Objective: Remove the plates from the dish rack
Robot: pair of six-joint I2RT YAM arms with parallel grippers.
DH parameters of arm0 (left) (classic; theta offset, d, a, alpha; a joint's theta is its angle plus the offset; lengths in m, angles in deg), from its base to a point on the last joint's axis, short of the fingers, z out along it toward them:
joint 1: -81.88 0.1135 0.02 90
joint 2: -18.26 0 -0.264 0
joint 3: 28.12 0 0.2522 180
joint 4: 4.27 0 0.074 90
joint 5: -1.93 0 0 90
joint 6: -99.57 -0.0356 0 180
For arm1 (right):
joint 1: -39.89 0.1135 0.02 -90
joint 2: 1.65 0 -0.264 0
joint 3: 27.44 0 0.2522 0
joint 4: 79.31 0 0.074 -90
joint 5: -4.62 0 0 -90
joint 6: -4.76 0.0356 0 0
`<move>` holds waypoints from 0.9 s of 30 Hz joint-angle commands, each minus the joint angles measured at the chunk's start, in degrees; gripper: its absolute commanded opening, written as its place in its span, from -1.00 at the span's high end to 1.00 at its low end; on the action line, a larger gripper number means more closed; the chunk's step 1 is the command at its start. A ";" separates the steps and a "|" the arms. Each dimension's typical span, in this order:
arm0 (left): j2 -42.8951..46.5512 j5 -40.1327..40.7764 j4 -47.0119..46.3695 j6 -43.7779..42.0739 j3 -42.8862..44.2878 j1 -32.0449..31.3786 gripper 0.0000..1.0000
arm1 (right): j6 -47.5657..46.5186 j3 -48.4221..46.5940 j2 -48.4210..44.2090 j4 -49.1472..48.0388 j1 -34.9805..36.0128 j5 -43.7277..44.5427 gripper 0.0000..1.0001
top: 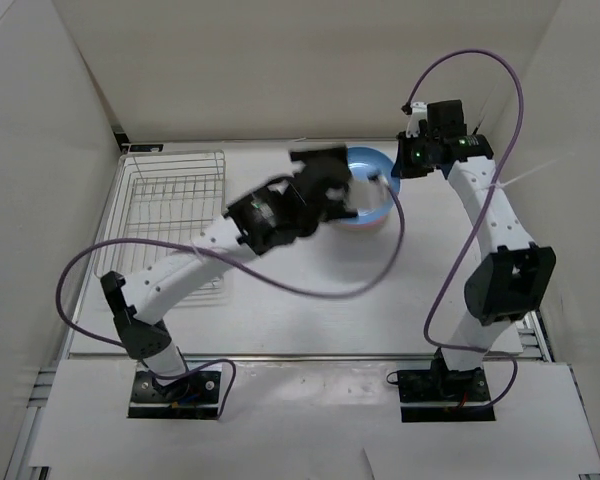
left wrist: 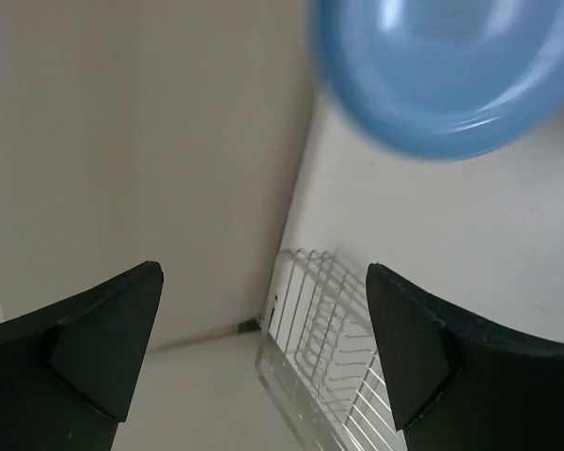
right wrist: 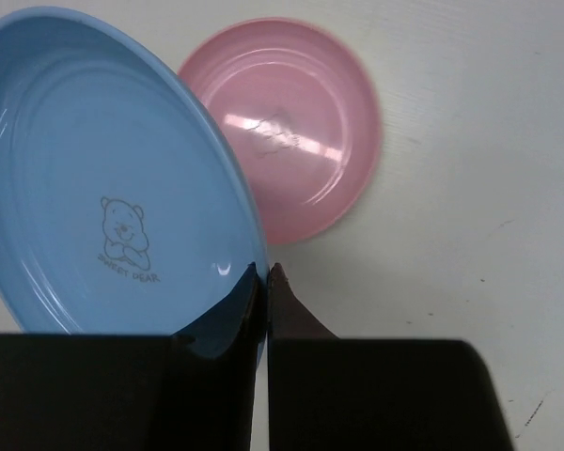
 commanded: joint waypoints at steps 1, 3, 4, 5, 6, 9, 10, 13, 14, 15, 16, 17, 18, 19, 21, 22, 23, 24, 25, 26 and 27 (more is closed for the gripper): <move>4.26 2.26 0.46 8.59 10.75 12.99 -1.00 | 5.51 -4.20 5.47 -4.35 -1.47 7.47 1.00; 2.24 -3.00 9.41 16.67 18.40 24.94 -1.00 | 6.31 -5.60 9.43 -5.04 -2.00 7.48 1.00; 2.23 -5.81 12.05 19.14 19.55 28.90 -1.00 | 7.00 -5.61 11.27 -5.57 -2.00 7.48 1.00; 3.10 -11.06 14.69 23.86 19.57 35.72 -1.00 | 7.88 -5.61 11.90 -6.10 -2.52 6.87 1.00; 4.24 -14.33 14.72 25.82 16.96 38.92 -1.00 | 7.89 -5.61 12.51 -6.72 -2.53 6.86 1.00; 10.11 -26.11 12.01 33.12 6.52 50.33 -1.00 | 9.56 -6.23 14.28 -9.78 -3.23 5.99 1.00; 11.10 -29.45 11.47 34.96 4.82 53.16 -1.00 | 9.56 -6.92 15.67 -9.80 -3.75 4.94 1.00; 13.91 -45.16 9.46 41.73 -0.46 62.84 -1.00 | 9.56 -8.59 17.61 -10.41 -4.29 4.05 1.00; 16.44 -47.74 8.14 44.01 -2.39 65.47 -1.00 | 9.04 -8.60 17.62 -10.94 -4.29 3.44 1.00; 18.04 -49.33 6.38 44.73 -7.11 66.02 -1.00 | 8.25 -8.60 18.14 -10.94 -4.29 3.44 1.00; 19.71 -50.91 4.45 45.26 -9.50 66.03 -1.00 | 8.24 -8.60 18.14 -10.94 -4.29 3.44 1.00; 21.20 -51.54 1.39 45.27 -11.53 66.03 -1.00 | 7.55 -7.12 18.14 -11.64 -4.29 3.44 1.00; 23.30 -52.15 0.40 46.83 -14.33 66.03 -1.00 | 6.76 -6.41 18.67 -12.34 -4.29 3.44 1.00; 24.02 -53.90 -0.13 47.72 -15.32 66.03 -1.00 | 6.75 -6.40 18.67 -12.87 -4.29 3.44 1.00; 25.86 -56.19 -0.93 50.43 -17.25 66.82 -1.00 | 5.61 -5.70 19.81 -13.75 -4.29 3.96 1.00; 26.57 -59.16 -1.97 51.15 -19.61 67.69 -1.00 | 5.61 -5.00 19.81 -14.62 -4.29 3.96 1.00; 27.53 -60.93 -3.64 51.68 -21.03 68.30 -1.00 | 5.61 -5.00 20.51 -15.33 -4.81 2.92 1.00; 29.20 -64.08 -4.17 51.68 -22.26 69.96 -1.00 | 5.61 -4.30 21.04 -15.34 -4.81 1.95 1.00; 29.82 -64.90 -4.18 51.68 -23.75 70.68 -1.00 | 5.61 -4.29 21.04 -16.29 -4.81 1.42 1.00; 30.35 -64.90 -4.18 51.68 -23.76 71.21 -1.00 | 6.13 -3.77 21.57 -17.09 -4.81 0.89 1.00; 31.05 -64.90 -4.18 50.90 -23.76 71.73 -1.00 | 6.13 -3.77 21.57 -17.62 -4.81 0.10 1.00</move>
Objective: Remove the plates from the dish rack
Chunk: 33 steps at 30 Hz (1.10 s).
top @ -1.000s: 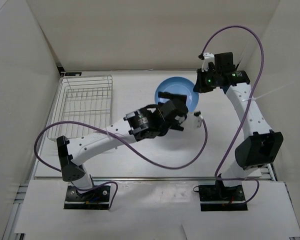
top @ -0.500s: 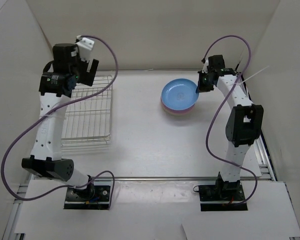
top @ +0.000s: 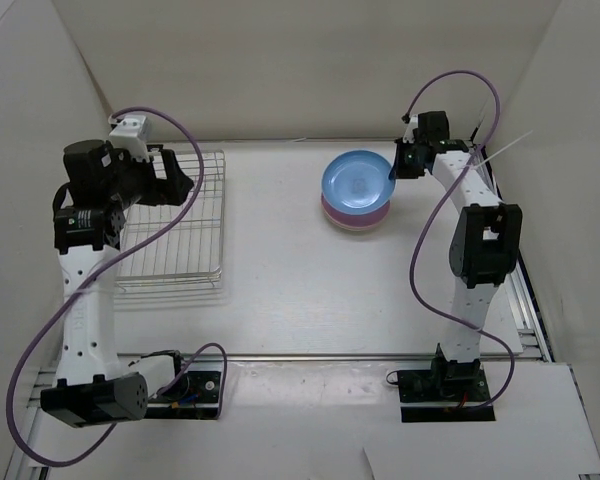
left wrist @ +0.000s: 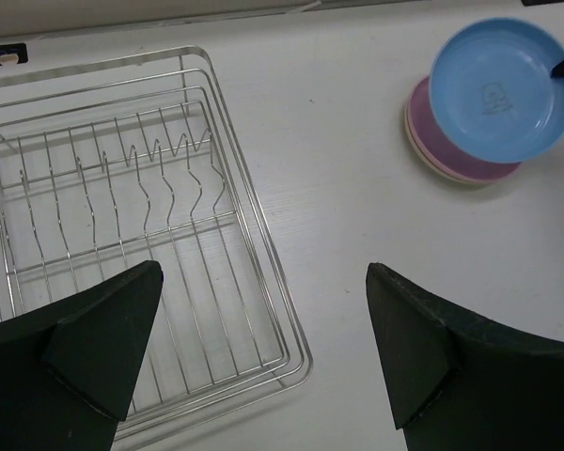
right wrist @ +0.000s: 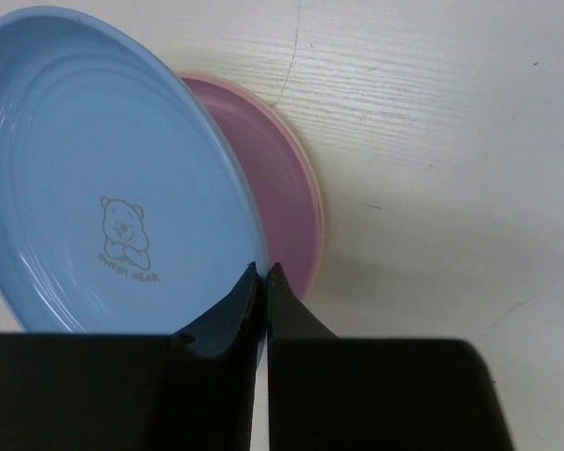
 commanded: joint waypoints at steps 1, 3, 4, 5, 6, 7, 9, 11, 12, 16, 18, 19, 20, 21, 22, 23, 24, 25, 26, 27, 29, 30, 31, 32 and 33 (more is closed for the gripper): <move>2.51 -6.35 -2.63 1.73 -0.84 1.75 -1.00 | 0.08 0.69 0.94 -4.77 -0.38 -3.14 1.00; 4.35 -5.83 -2.01 1.03 -0.84 1.75 -1.00 | 0.61 0.69 2.51 -4.77 -0.38 -4.45 1.00; 4.36 -5.82 -2.01 1.03 -0.84 1.75 -1.00 | 0.61 0.00 3.04 -4.77 -0.38 -4.46 1.00; 5.32 -5.82 -1.49 1.03 -0.84 1.75 -1.00 | 1.13 -0.01 3.83 -4.77 -0.38 -5.33 1.00; 6.20 -5.82 -1.48 0.51 -0.84 1.75 -1.00 | 1.13 -0.01 3.84 -4.77 -0.38 -5.34 1.00; 6.21 -5.82 -1.48 0.50 -0.84 2.27 -1.00 | 1.13 -0.01 4.36 -4.77 -0.38 -5.34 1.00; 6.91 -5.82 -0.95 0.50 -0.23 2.89 -1.00 | 1.13 0.51 4.37 -4.77 -0.38 -5.95 1.00; 7.44 -6.34 -0.95 0.50 -0.22 3.50 -1.00 | 1.13 0.52 4.89 -4.77 -0.38 -5.95 1.00; 8.05 -6.35 -0.43 0.50 0.39 3.51 -1.00 | 1.13 1.04 4.89 -4.77 -0.38 -5.95 1.00; 8.05 -8.36 -0.43 0.50 0.39 4.56 -1.00 | 1.13 1.57 4.89 -5.30 -0.90 -5.43 1.00; 8.05 -9.16 -0.43 0.50 0.39 4.56 -1.00 | 0.61 1.57 5.50 -5.30 -0.90 -5.42 1.00; 8.05 -9.68 -0.43 0.50 0.39 5.09 -1.00 | 0.61 1.05 5.51 -5.30 -0.90 -5.42 1.00; 8.05 -9.69 -0.43 0.50 0.39 5.09 -1.00 | 0.61 1.04 5.51 -5.30 -0.90 -4.81 1.00; 8.05 -10.21 -0.43 0.50 0.39 5.09 -1.00 | 0.08 1.04 6.03 -4.77 -0.90 -4.81 1.00; 8.66 -10.22 -0.43 0.50 -0.13 5.09 -1.00 | 0.08 1.04 6.04 -4.77 -0.90 -4.11 1.00; 8.67 -10.22 -0.43 0.50 -0.13 5.61 -1.00 | 0.08 1.04 6.04 -4.77 -0.90 -4.10 1.00; 8.67 -11.00 -0.43 0.50 -0.13 5.62 -1.00 | 0.08 1.04 6.56 -4.77 -0.90 -4.10 1.00; 8.67 -11.01 -0.43 0.50 -0.13 5.62 -1.00 | 0.08 1.04 6.56 -4.77 -0.90 -4.63 1.00; 8.67 -11.53 -0.43 0.50 -0.13 5.62 -1.00 | 0.08 0.43 6.56 -4.25 -0.90 -4.63 1.00; 8.67 -11.53 -0.43 0.50 -0.13 5.62 -1.00 | 0.08 0.43 6.56 -4.24 -0.90 -5.15 1.00; 8.67 -11.53 -0.43 0.50 -0.13 5.62 -1.00 | 0.08 0.43 7.09 -3.63 -0.90 -5.77 1.00; 8.67 -11.53 -0.43 -0.02 -0.13 5.62 -1.00 | 0.08 0.43 7.09 -3.63 -0.90 -5.77 0.98; 9.19 -11.53 -0.43 -0.02 -0.13 6.14 -1.00 | 0.08 -0.09 7.09 -3.63 -0.90 -6.30 0.98; 9.19 -12.06 -0.43 -0.02 -0.13 6.15 -1.00 | 0.08 -0.10 7.09 -3.63 -0.90 -6.30 0.95; 9.19 -12.06 -0.43 -0.02 -0.13 6.15 -1.00 | 0.08 -0.10 7.09 -3.10 -0.90 -6.30 0.89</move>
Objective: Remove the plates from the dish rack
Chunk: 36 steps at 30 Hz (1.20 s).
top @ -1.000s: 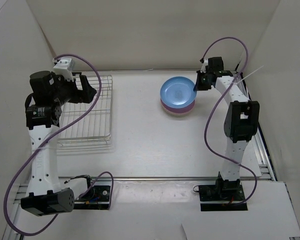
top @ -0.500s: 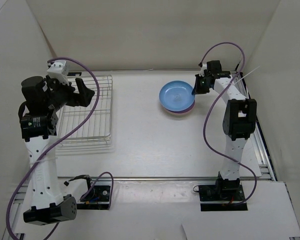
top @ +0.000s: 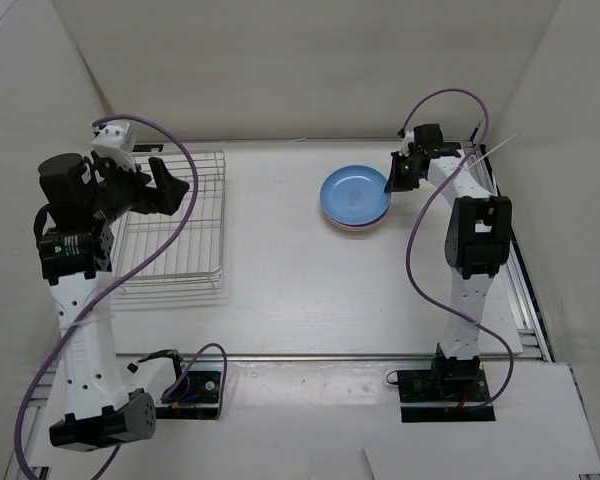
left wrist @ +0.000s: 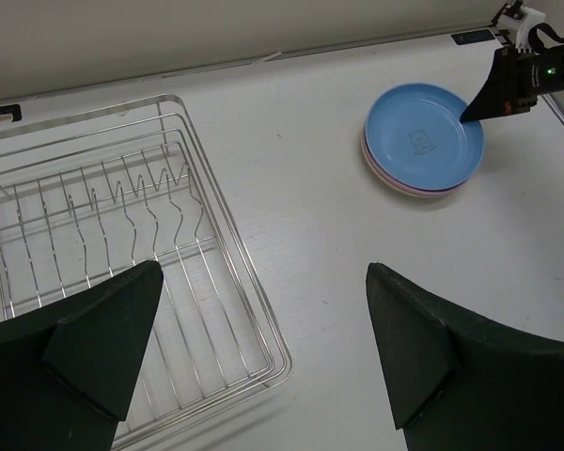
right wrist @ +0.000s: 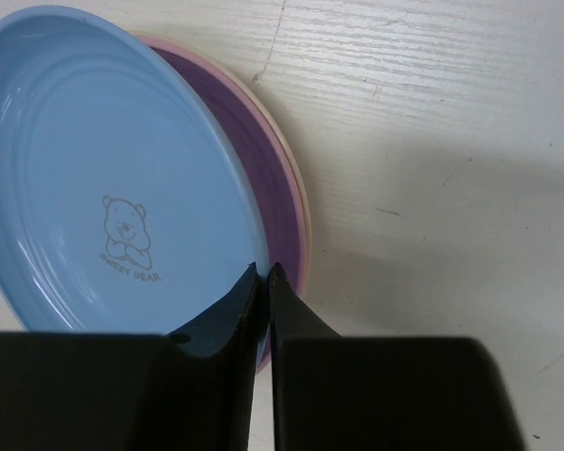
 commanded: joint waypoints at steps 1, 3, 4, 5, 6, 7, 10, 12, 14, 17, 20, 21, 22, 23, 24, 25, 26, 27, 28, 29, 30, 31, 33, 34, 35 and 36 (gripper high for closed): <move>1.57 -1.85 0.43 -0.37 0.57 0.60 -1.00 | -0.03 -1.58 0.16 -0.56 -0.14 -1.76 0.79; 1.57 -2.38 0.43 -0.37 0.57 0.60 -1.00 | -0.64 -1.58 0.16 -0.56 -0.14 -1.76 0.41; 1.57 -2.90 0.43 -0.37 0.57 0.60 -1.00 | -0.65 -1.06 -0.53 -0.56 -0.14 -1.76 0.28; 1.57 -2.91 0.43 -0.37 0.57 0.60 -1.00 | -0.65 -1.06 -1.06 -0.56 -0.14 -1.76 0.02; 1.57 -3.43 0.43 -0.90 0.57 0.60 -1.00 | -0.65 -1.06 -1.07 -0.56 -0.14 -1.76 -0.01; 2.09 -3.44 0.43 -0.90 0.57 0.60 -1.00 | -0.65 -0.45 -1.68 -0.56 -0.14 -1.76 -0.01; 2.09 -4.49 -0.10 -0.90 -0.75 1.12 -1.00 | -0.65 -0.44 -3.87 -0.56 -0.14 -1.76 -0.26; 2.71 -4.49 -0.97 -0.90 -2.42 1.12 -1.00 | -1.17 0.08 -5.02 -0.56 -0.14 -1.14 -0.34; 3.32 -2.13 -2.37 -0.90 -5.22 1.12 -1.00 | -1.17 0.09 -6.86 -0.04 -0.66 1.22 -0.45; 3.32 3.13 -4.31 -0.90 -11.00 1.12 -1.00 | -1.17 0.09 -9.76 2.49 -1.37 4.38 -0.83; -0.09 6.21 -6.77 -1.69 -16.81 2.96 -1.00 | -2.40 -0.10 -13.71 5.84 -4.44 5.19 -0.98; -1.15 6.93 -7.91 -0.91 -18.05 3.58 -1.00 | -2.40 -0.09 -15.03 6.64 -5.49 4.14 -1.00; -2.29 7.72 -9.40 -0.90 -18.94 4.19 -1.00 | -2.40 0.69 -17.65 7.60 -7.59 3.26 -1.00; -4.30 8.25 -10.03 -0.90 -19.47 5.42 -1.00 | -3.45 0.70 -18.90 8.57 -8.65 2.12 -1.00; -5.28 8.78 -10.03 -0.90 -19.47 6.04 -1.00 | -3.98 0.70 -21.43 10.32 -10.40 1.50 -1.00; -6.25 9.56 -10.03 -0.90 -19.47 6.57 -1.00 | -5.12 2.18 -22.94 10.34 -11.20 1.50 -1.00; -8.34 9.57 -10.03 -1.51 -17.73 7.62 -1.00 | -5.82 3.06 -24.43 10.86 -11.91 2.28 -1.00; -9.58 10.35 -9.25 -1.52 -16.50 8.15 -1.00 | -6.53 3.94 -27.23 10.86 -13.48 2.81 -1.00; -10.90 9.58 -8.20 -2.39 -15.09 8.76 -1.00 | -7.93 5.43 -28.74 11.56 -14.19 2.81 -1.00; -12.83 9.57 -6.54 -3.09 -13.77 9.29 -1.00 | -8.72 6.32 -30.23 11.57 -15.07 2.81 -1.00; -12.85 11.57 -6.52 -3.79 -12.11 9.99 -1.00 | -9.43 7.20 -33.38 12.44 -16.65 3.51 -1.00; -13.46 12.38 -6.52 -4.32 -11.57 10.00 -1.00 | -9.44 8.34 -35.06 12.44 -17.36 4.30 -1.00; -13.46 14.22 -7.40 -5.03 -11.04 11.40 -1.00 | -10.92 12.81 -40.34 12.44 -20.43 4.84 -1.00; -14.16 13.10 -7.40 -5.03 -10.34 12.19 -1.00 | -10.93 16.22 -42.01 12.44 -21.57 4.84 -1.00; -14.17 12.39 -7.40 -5.03 -9.72 13.07 -1.00 | -11.54 17.91 -45.07 12.44 -23.93 4.14 -1.00; -15.47 10.90 -7.40 -4.51 -8.67 14.90 -1.00 | -11.54 19.49 -46.41 11.92 -25.09 3.26 -1.00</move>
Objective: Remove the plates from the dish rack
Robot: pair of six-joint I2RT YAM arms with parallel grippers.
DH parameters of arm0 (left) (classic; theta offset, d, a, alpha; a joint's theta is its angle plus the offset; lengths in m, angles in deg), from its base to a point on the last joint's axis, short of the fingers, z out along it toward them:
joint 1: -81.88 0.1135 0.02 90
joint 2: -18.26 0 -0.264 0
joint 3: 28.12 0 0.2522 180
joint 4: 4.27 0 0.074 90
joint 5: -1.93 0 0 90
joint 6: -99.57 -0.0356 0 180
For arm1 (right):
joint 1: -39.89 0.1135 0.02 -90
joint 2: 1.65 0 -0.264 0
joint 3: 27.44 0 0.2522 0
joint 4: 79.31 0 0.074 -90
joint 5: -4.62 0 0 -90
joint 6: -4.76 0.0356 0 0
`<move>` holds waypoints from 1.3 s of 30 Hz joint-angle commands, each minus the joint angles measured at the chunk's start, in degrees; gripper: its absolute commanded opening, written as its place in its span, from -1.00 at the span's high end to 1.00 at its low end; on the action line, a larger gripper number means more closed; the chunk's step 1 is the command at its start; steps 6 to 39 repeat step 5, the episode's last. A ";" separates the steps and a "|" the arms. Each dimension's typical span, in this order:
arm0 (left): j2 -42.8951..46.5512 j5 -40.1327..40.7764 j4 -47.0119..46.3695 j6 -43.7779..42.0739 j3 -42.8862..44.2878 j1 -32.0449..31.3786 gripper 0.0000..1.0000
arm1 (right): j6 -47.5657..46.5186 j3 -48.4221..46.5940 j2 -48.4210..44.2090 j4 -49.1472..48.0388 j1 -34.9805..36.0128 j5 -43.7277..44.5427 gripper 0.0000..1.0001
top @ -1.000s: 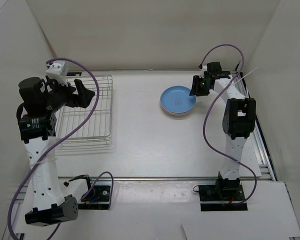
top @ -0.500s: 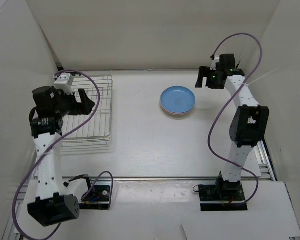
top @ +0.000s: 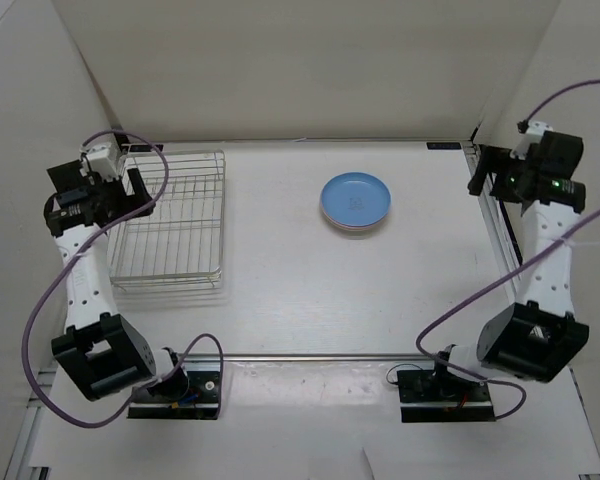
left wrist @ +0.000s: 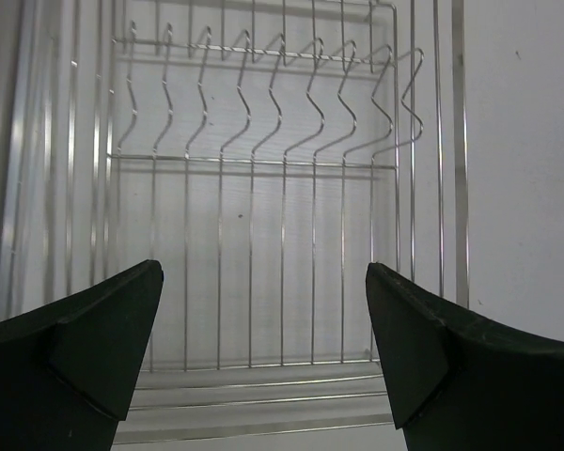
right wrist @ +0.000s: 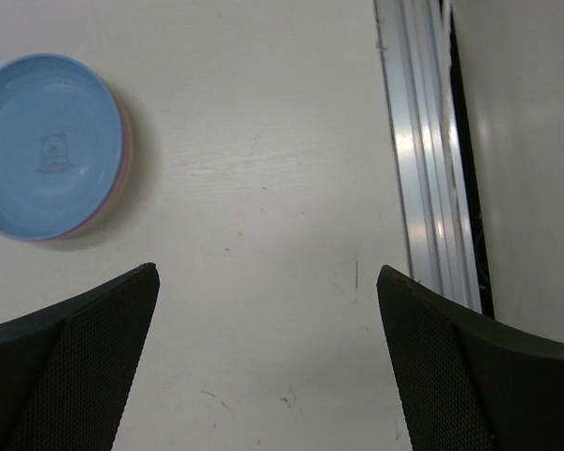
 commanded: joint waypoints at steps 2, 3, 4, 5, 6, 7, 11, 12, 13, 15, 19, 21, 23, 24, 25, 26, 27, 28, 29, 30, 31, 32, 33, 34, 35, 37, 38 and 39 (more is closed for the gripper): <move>-0.64 -2.58 -0.25 -0.75 4.30 4.63 -1.00 | -2.52 7.99 -7.25 -0.06 -5.95 -2.01 -1.00; -0.65 -3.54 -0.25 -0.14 4.91 5.77 -1.00 | -2.52 8.62 -7.96 -0.06 -6.49 -2.63 -1.00; -0.65 -4.07 -0.25 -0.13 4.92 5.78 -1.00 | -2.52 8.63 -8.49 -0.06 -7.01 -3.16 -1.00; -0.65 -4.08 -0.25 -0.13 5.53 6.56 -1.00 | -2.52 9.15 -9.54 -0.06 -7.72 -4.04 -1.00; -0.65 -4.08 -0.25 -0.13 5.53 6.56 -1.00 | -2.52 9.15 -9.54 -0.06 -7.72 -4.04 -1.00; -0.65 -4.08 -0.25 -0.13 5.53 6.56 -1.00 | -2.52 9.15 -9.54 -0.06 -7.72 -4.04 -1.00; -0.65 -4.08 -0.25 -0.13 5.53 6.56 -1.00 | -2.52 9.15 -9.54 -0.06 -7.72 -4.04 -1.00; -0.65 -4.08 -0.25 -0.13 5.53 6.56 -1.00 | -2.52 9.15 -9.54 -0.06 -7.72 -4.04 -1.00; -0.65 -4.08 -0.25 -0.13 5.53 6.56 -1.00 | -2.52 9.15 -9.54 -0.06 -7.72 -4.04 -1.00; -0.65 -4.08 -0.25 -0.13 5.53 6.56 -1.00 | -2.52 9.15 -9.54 -0.06 -7.72 -4.04 -1.00; -0.65 -4.08 -0.25 -0.13 5.53 6.56 -1.00 | -2.52 9.15 -9.54 -0.06 -7.72 -4.04 -1.00; -0.65 -4.08 -0.25 -0.13 5.53 6.56 -1.00 | -2.52 9.15 -9.54 -0.06 -7.72 -4.04 -1.00; -0.65 -4.08 -0.25 -0.13 5.53 6.56 -1.00 | -2.52 9.15 -9.54 -0.06 -7.72 -4.04 -1.00; -0.65 -4.08 -0.25 -0.13 5.53 6.56 -1.00 | -2.52 9.15 -9.54 -0.06 -7.72 -4.04 -1.00; -0.65 -4.08 -0.25 -0.13 5.53 6.56 -1.00 | -2.52 9.15 -9.54 -0.06 -7.72 -4.04 -1.00; -0.65 -4.08 -0.25 -0.13 5.53 6.56 -1.00 | -2.52 9.15 -9.54 -0.06 -7.72 -4.04 -1.00; -0.65 -4.08 -0.25 -0.13 5.53 6.56 -1.00 | -2.52 9.15 -9.54 -0.06 -7.72 -4.04 -1.00; -0.65 -4.08 -0.25 -0.13 5.53 6.56 -1.00 | -2.52 9.15 -9.54 -0.06 -7.72 -4.04 -1.00; -0.65 -4.08 -0.25 -0.13 5.53 6.56 -1.00 | -2.52 9.15 -9.54 -0.06 -7.72 -4.04 -1.00; -0.65 -4.08 -0.25 -0.13 5.53 6.56 -1.00 | -2.52 9.15 -9.54 -0.06 -7.72 -4.04 -1.00; -0.65 -4.08 -0.25 -0.13 5.53 6.56 -1.00 | -2.52 9.15 -9.54 -0.06 -7.72 -4.04 -1.00; -0.65 -4.08 -0.25 -0.13 5.53 6.56 -1.00 | -2.52 9.15 -9.54 -0.06 -7.72 -4.04 -1.00; -0.65 -4.08 -0.25 -0.13 5.53 6.56 -1.00 | -2.52 9.15 -9.54 -0.06 -7.72 -4.04 -1.00; -0.65 -4.08 -0.25 -0.13 5.53 6.56 -1.00 | -2.52 9.15 -9.54 -0.06 -7.72 -4.04 -1.00; -0.65 -4.08 -0.25 -0.13 5.53 6.56 -1.00 | -2.52 9.15 -9.54 -0.06 -7.72 -4.04 -1.00; -0.65 -4.08 -0.25 -0.13 5.53 6.56 -1.00 | -2.52 9.15 -9.54 -0.06 -7.72 -4.04 -1.00; -0.65 -4.08 -0.25 -0.13 5.53 6.56 -1.00 | -2.52 9.15 -9.54 -0.06 -7.72 -4.04 -1.00; -0.65 -4.08 -0.25 -0.13 5.53 6.56 -1.00 | -2.52 9.15 -9.54 -0.06 -7.72 -4.04 -1.00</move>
